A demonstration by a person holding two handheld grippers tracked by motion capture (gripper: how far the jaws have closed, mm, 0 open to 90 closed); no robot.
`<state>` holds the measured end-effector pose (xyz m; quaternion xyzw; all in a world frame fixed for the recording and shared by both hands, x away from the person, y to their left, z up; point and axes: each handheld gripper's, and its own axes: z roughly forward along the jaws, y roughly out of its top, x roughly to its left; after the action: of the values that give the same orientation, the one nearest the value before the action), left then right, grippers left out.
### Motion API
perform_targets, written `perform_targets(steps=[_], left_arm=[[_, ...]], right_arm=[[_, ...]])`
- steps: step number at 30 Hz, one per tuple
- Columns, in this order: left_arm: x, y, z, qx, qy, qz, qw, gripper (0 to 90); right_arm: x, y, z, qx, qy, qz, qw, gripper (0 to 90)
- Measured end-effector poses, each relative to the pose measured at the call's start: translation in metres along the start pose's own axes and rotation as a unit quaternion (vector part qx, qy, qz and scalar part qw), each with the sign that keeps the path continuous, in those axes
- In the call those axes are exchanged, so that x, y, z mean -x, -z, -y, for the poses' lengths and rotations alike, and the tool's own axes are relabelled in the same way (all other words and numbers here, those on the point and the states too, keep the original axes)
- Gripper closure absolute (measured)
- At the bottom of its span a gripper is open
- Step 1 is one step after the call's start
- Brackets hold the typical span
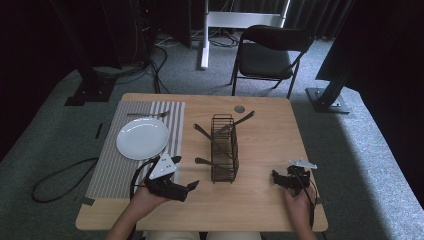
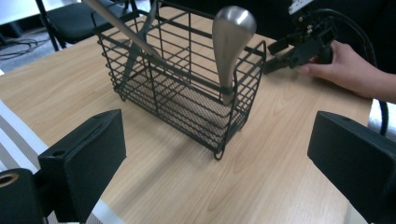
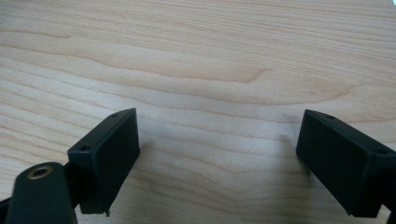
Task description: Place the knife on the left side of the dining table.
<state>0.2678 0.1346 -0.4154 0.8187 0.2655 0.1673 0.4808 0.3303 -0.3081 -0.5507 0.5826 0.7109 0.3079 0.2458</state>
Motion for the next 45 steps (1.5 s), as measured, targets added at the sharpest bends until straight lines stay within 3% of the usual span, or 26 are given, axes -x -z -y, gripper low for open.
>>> perform_targets(steps=[5, 10, 12, 16, 21, 29, 34, 45], left_arm=[[0.002, -0.003, -0.008, 0.019, 0.007, -0.011, 0.9997, 6.4], [0.002, -0.008, -0.014, 0.036, 0.025, -0.011, 0.999, 15.7], [0.004, -0.011, -0.016, 0.039, 0.032, -0.006, 0.9987, 22.4], [0.007, -0.015, -0.018, 0.047, 0.039, -0.018, 0.998, 36.8], [0.005, -0.014, -0.016, 0.071, 0.068, -0.02, 0.9949, 55.0], [0.008, -0.016, -0.014, 0.077, 0.072, -0.005, 0.9944, 73.9], [0.005, -0.019, -0.016, 0.081, 0.087, -0.018, 0.9928, 75.1], [0.014, -0.037, -0.039, 0.107, 0.072, -0.031, 0.9911, 77.5]], right_arm=[[0.0, 0.0, 0.0, 0.0, 0.0, 0.0, 1.0, 12.4], [0.0, 0.0, 0.0, 0.0, 0.0, 0.0, 1.0, 12.4], [0.0, 0.0, 0.0, 0.0, 0.0, 0.0, 1.0, 12.4], [0.0, 0.0, 0.0, 0.0, 0.0, 0.0, 1.0, 12.4], [0.0, 0.0, 0.0, 0.0, 0.0, 0.0, 1.0, 12.4], [0.0, 0.0, 0.0, 0.0, 0.0, 0.0, 1.0, 12.4], [0.0, 0.0, 0.0, 0.0, 0.0, 0.0, 1.0, 12.4], [0.0, 0.0, 0.0, 0.0, 0.0, 0.0, 1.0, 12.4]])
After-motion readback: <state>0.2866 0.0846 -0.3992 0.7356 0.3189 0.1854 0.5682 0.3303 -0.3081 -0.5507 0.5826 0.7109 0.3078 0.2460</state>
